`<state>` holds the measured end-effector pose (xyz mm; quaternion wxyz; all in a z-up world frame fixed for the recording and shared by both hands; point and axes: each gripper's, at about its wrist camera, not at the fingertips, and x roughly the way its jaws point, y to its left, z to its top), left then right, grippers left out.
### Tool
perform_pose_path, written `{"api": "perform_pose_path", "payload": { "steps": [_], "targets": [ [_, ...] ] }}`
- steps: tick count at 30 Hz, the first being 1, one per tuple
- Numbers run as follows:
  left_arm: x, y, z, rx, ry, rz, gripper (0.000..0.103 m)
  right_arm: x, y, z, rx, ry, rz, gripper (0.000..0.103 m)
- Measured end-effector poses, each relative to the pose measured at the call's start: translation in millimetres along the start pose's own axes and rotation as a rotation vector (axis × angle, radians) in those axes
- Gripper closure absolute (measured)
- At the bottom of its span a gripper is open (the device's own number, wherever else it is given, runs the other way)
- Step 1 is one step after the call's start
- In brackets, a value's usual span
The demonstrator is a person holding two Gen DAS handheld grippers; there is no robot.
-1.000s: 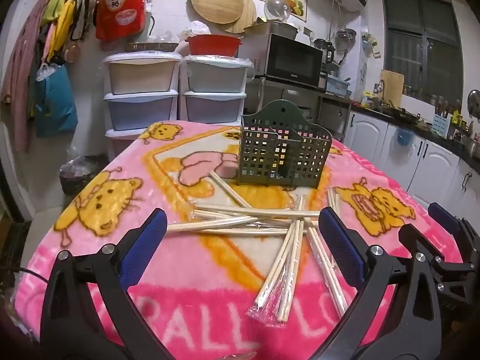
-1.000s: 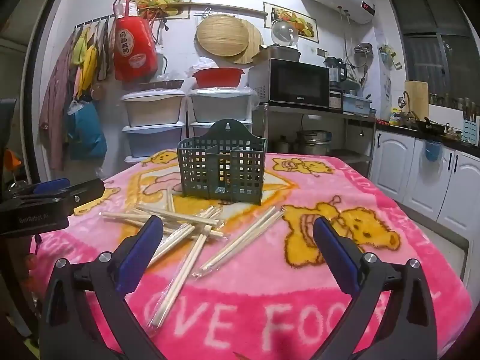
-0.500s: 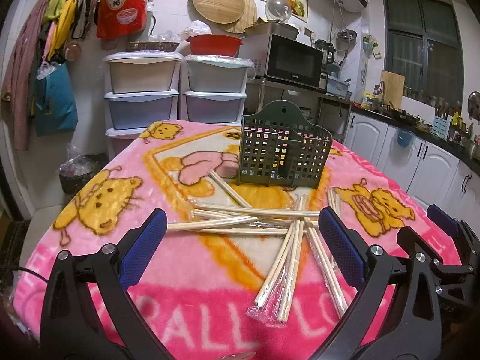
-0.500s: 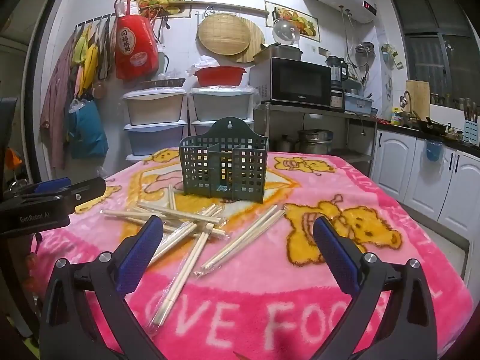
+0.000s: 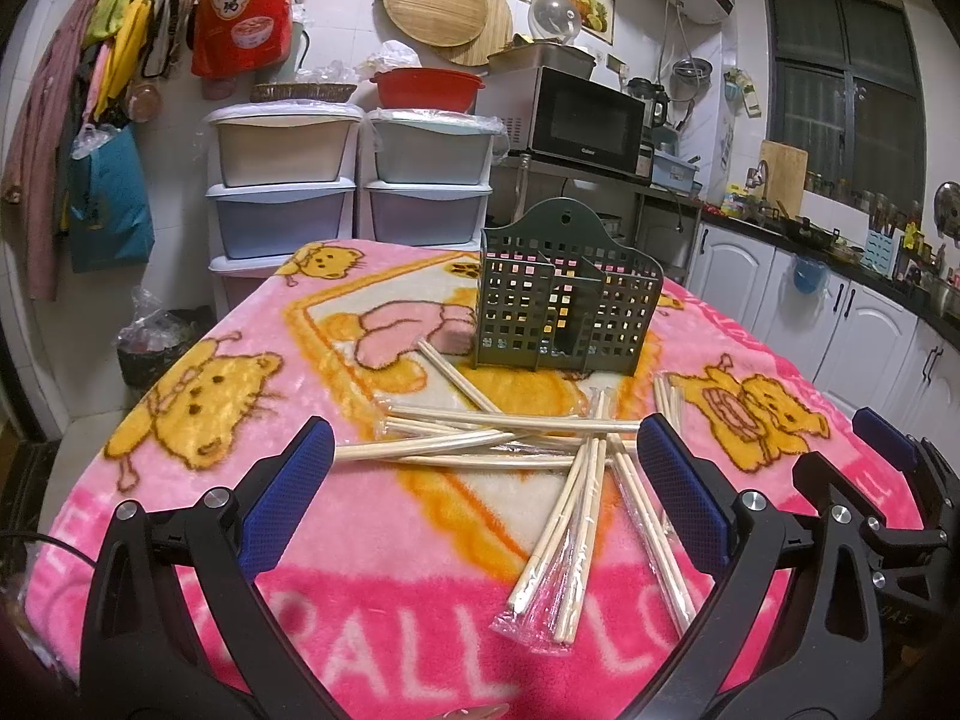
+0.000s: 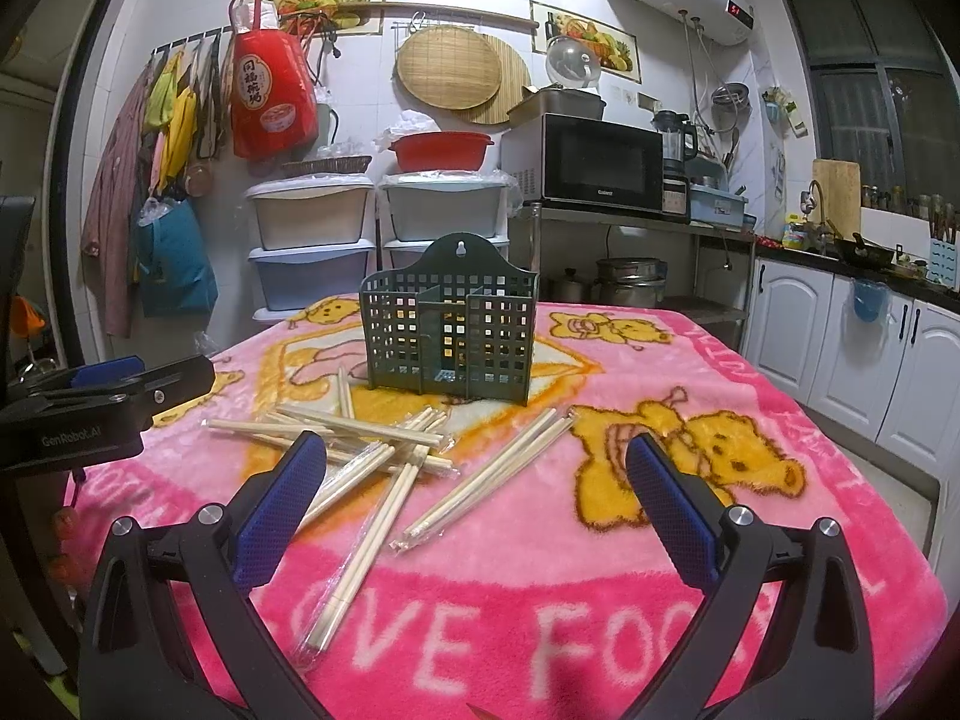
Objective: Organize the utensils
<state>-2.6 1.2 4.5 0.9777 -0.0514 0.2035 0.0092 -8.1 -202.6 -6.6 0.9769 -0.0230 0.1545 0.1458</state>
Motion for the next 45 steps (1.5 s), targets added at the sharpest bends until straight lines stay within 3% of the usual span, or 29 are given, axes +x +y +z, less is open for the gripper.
{"api": "perform_pose_path", "payload": {
  "steps": [40,45],
  "targets": [
    [3,-3,-2,-0.005,0.001,0.009,0.009,3,3,-1,-0.011,0.012,0.006,0.006],
    [11,4,-7,-0.043,0.023,0.005,0.009,11,4,5,-0.040,0.033,-0.002,0.006]
  ]
}}
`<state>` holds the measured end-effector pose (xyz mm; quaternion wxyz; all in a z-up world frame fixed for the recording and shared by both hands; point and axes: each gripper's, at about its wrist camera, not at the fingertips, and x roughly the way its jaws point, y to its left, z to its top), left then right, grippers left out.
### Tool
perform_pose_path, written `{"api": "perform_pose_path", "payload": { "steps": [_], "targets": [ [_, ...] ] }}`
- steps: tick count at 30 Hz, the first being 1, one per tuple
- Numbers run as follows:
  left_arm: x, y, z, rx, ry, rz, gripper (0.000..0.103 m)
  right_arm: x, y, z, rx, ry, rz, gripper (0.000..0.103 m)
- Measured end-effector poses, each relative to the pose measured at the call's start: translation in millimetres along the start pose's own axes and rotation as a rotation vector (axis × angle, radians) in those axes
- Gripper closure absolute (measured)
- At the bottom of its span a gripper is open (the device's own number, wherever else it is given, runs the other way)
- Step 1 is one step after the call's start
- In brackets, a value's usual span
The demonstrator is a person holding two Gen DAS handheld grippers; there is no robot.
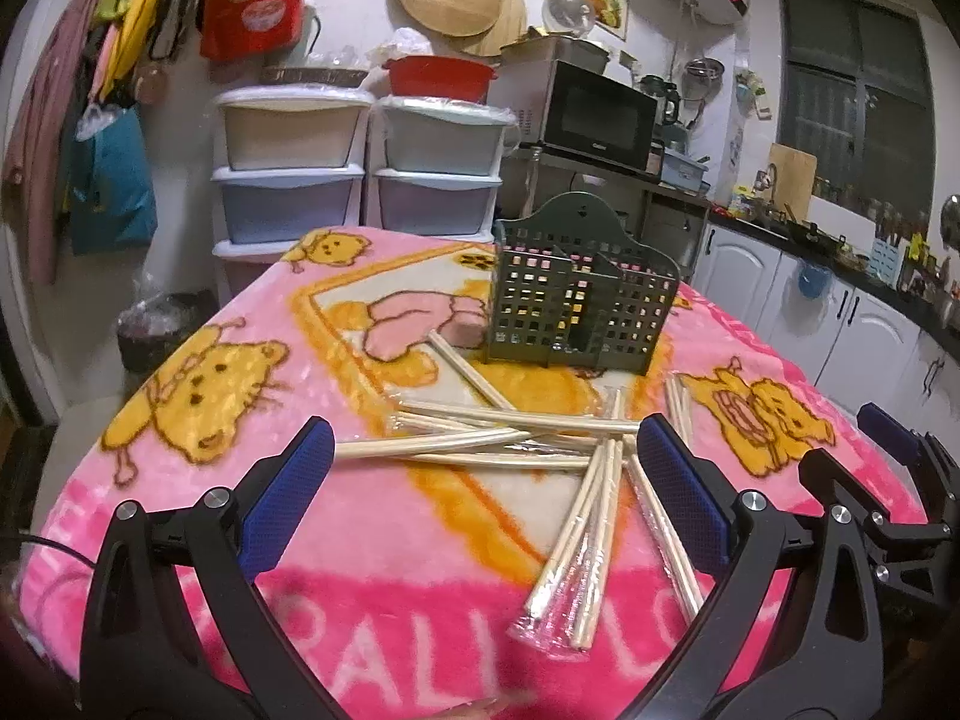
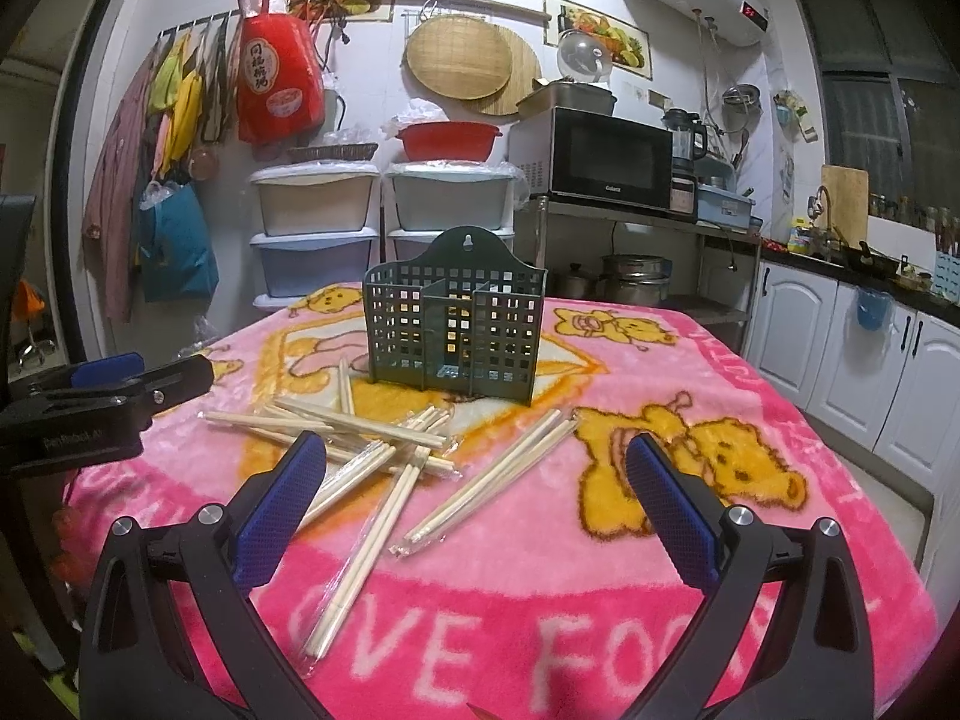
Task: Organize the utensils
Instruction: 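Lower the left tool onto wrapped chopsticks and close while the right tool grasps chopsticks too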
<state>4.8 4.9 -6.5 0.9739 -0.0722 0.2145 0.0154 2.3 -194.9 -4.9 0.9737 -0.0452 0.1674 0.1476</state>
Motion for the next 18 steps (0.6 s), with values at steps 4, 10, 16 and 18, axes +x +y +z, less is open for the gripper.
{"api": "perform_pose_path", "payload": {
  "steps": [4,10,16,18],
  "targets": [
    [7,15,5,-0.040,0.033,-0.007,0.009,10,-3,9,-0.016,0.033,0.007,0.006],
    [22,39,16,-0.095,0.095,0.000,0.009,29,-9,21,0.000,0.107,0.043,0.006],
    [31,50,29,-0.105,0.111,-0.051,0.009,44,-17,31,0.024,0.143,0.066,0.006],
    [34,52,34,-0.110,0.111,-0.078,0.009,50,-20,34,0.037,0.164,0.072,0.006]
  ]
}}
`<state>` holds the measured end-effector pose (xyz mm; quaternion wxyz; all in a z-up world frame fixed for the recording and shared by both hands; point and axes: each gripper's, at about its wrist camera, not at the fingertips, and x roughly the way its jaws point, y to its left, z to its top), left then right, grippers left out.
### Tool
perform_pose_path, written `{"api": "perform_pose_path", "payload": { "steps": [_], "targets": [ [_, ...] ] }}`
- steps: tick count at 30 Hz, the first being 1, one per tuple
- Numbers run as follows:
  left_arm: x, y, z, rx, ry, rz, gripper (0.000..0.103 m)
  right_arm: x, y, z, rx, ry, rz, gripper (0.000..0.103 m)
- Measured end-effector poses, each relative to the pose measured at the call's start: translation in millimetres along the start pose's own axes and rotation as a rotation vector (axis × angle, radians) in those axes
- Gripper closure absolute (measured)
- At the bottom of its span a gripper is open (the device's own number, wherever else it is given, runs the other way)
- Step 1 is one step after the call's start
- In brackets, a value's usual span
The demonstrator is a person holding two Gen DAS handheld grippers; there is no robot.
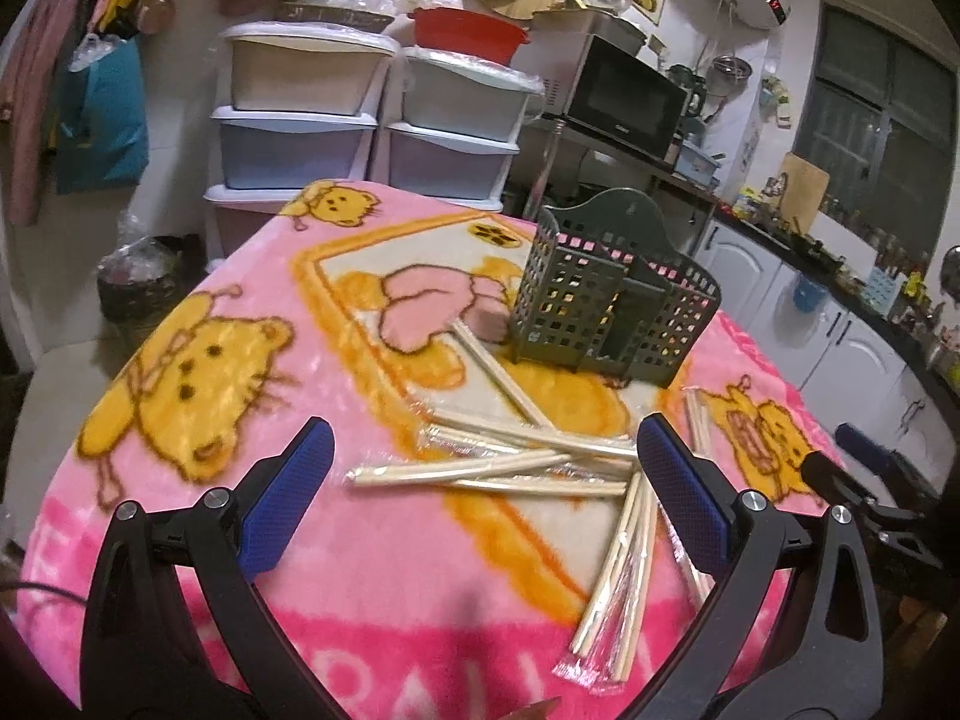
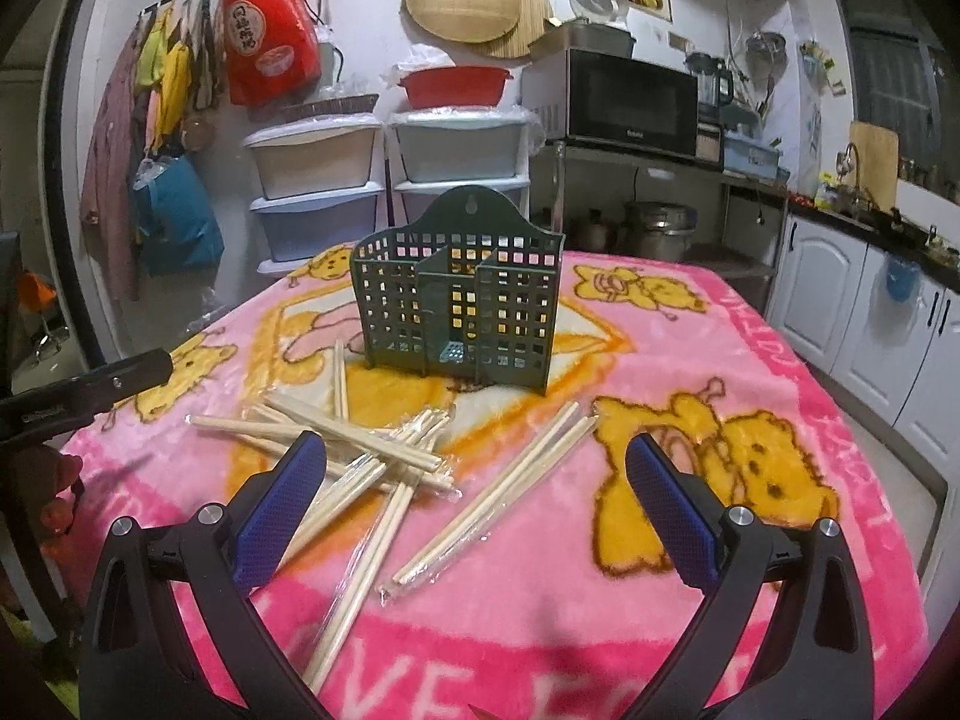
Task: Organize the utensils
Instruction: 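Lower the left tool onto wrapped chopsticks and close while the right tool grasps chopsticks too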
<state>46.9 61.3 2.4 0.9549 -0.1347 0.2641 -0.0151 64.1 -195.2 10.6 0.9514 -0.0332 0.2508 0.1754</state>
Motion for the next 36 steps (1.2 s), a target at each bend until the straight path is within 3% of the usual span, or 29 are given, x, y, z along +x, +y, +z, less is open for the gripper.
{"api": "perform_pose_path", "payload": {
  "steps": [8,14,16,21,25,36],
  "targets": [
    [23,5,20,-0.006,0.037,-0.098,0.009,22,-16,10,0.043,0.069,-0.017,0.006],
    [58,18,28,-0.054,0.149,-0.136,0.011,38,-28,15,0.056,0.109,-0.034,0.006],
    [72,24,27,-0.084,0.202,-0.153,0.018,42,-31,14,0.062,0.121,-0.034,0.006],
    [98,40,24,-0.153,0.300,-0.131,0.034,51,-39,16,0.062,0.155,-0.053,0.006],
    [113,50,25,-0.226,0.359,-0.131,0.035,58,-50,19,0.100,0.178,-0.039,0.006],
    [138,59,21,-0.282,0.438,-0.100,0.043,77,-70,24,0.136,0.223,-0.043,0.006]
  ]
}}
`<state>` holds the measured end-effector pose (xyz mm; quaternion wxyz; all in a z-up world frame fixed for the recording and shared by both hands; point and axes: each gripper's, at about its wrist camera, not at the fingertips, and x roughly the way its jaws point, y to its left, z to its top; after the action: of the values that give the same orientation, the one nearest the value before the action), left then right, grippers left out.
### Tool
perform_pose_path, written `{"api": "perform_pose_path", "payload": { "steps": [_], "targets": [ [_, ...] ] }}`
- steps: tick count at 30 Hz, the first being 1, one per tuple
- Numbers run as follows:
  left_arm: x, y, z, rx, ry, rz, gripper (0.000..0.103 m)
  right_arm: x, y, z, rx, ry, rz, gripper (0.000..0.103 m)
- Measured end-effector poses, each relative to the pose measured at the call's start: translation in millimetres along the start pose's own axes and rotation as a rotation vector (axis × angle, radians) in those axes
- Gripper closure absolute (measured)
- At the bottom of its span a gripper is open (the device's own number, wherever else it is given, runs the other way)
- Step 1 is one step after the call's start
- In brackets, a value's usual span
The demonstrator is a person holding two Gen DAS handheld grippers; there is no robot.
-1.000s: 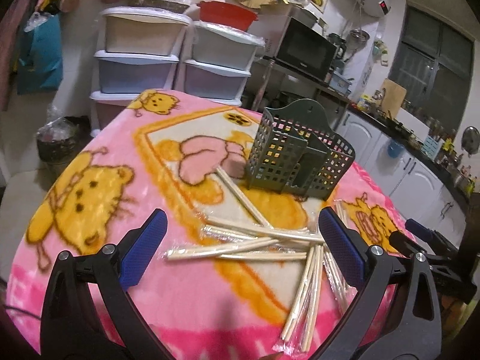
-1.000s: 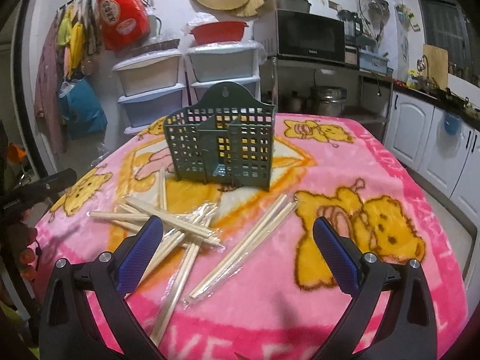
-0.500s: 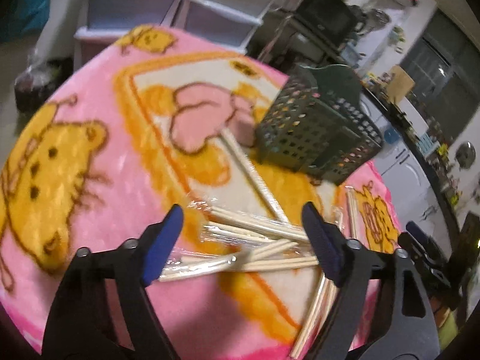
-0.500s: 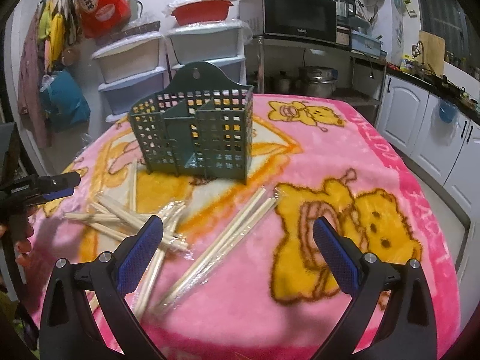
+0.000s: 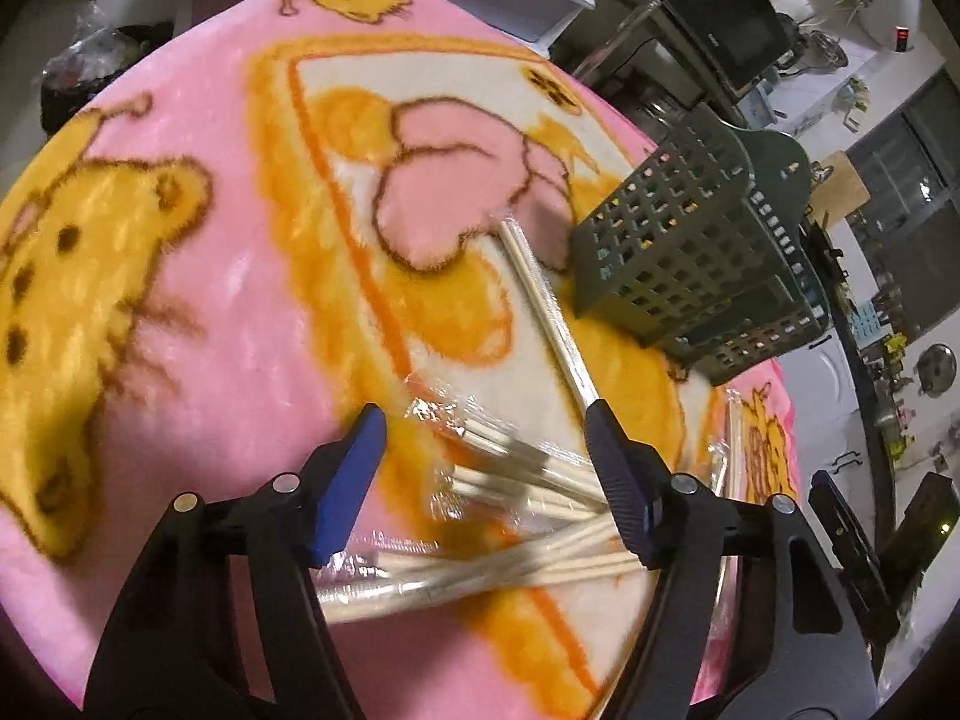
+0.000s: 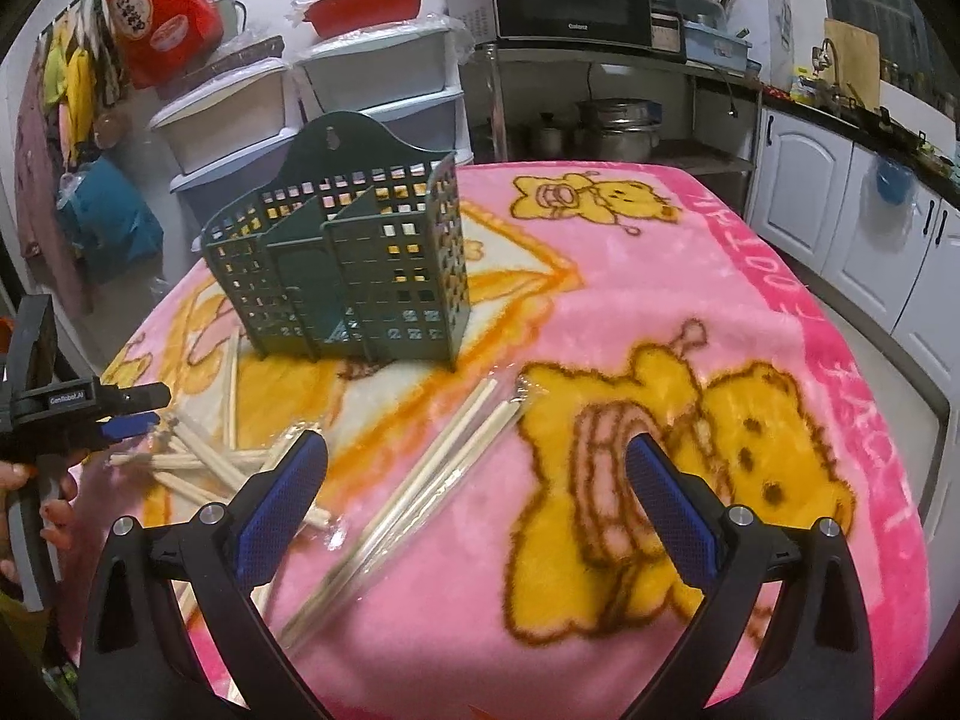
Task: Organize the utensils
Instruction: 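Lower the left tool onto wrapped chopsticks and close while the right tool grasps chopsticks too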
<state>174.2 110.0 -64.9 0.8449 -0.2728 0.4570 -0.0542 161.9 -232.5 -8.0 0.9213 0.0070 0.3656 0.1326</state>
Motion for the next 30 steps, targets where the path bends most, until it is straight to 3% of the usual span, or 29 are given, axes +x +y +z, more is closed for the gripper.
{"api": "perform_pose_path", "payload": {
  "steps": [7,12,19,24,30],
  "targets": [
    [8,-1,11,0.005,0.004,0.047,0.057,25,-14,6,0.031,0.079,0.015,0.008],
    [14,-5,16,0.025,-0.001,0.080,0.065,53,-27,11,0.085,0.162,0.057,0.028],
    [21,-1,26,0.034,-0.004,0.107,0.082,80,-40,19,0.137,0.206,0.112,0.053],
    [24,1,30,0.030,-0.007,0.111,0.088,91,-47,23,0.156,0.209,0.134,0.062],
    [24,4,30,0.021,-0.011,0.082,0.091,96,-50,23,0.158,0.211,0.156,0.084]
  ]
}}
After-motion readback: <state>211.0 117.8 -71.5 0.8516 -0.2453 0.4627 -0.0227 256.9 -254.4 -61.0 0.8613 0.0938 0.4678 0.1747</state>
